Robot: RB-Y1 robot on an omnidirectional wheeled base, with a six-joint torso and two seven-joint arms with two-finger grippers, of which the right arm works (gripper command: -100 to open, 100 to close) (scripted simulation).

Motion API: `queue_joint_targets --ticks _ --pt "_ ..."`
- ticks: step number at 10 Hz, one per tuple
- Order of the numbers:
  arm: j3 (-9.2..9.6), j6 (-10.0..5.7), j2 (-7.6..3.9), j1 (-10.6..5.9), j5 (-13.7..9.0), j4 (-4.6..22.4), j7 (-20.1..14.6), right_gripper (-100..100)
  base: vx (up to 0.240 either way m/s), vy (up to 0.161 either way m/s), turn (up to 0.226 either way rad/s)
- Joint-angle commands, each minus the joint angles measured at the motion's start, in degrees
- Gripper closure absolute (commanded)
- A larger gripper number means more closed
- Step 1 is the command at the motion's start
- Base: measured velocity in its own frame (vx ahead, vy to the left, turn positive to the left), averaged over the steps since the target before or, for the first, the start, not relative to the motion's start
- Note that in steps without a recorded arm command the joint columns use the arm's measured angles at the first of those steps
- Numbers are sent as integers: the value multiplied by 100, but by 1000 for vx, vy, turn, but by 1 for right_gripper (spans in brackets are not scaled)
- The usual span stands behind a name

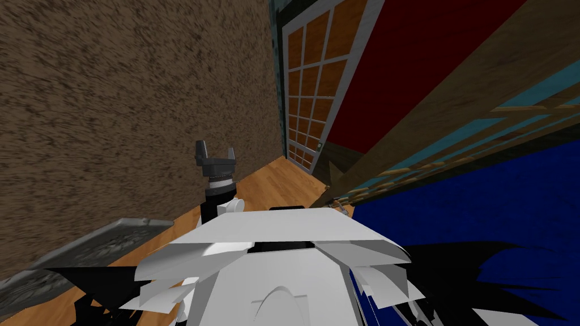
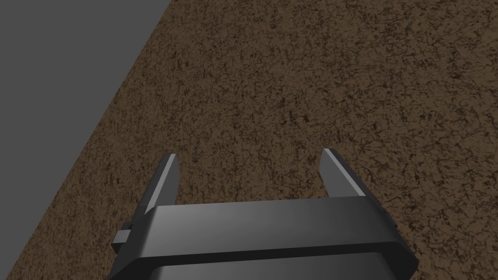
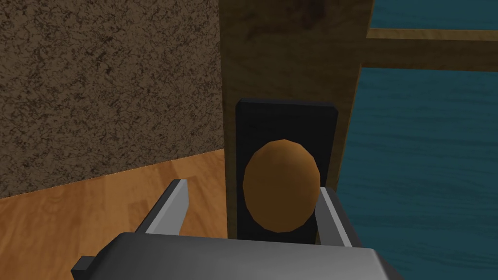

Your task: Pull the door open

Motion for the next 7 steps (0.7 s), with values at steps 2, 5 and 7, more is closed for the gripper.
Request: queue_joint_targets --ticks 2,5,7 --pt "76 -228 32 44 74 55 -18 100 -25 -39 0" --pt "149 -512 28 85 155 266 -64 100 -59 -70 8" --pt "169 -593 19 107 177 332 -77 100 -53 -75 -7"
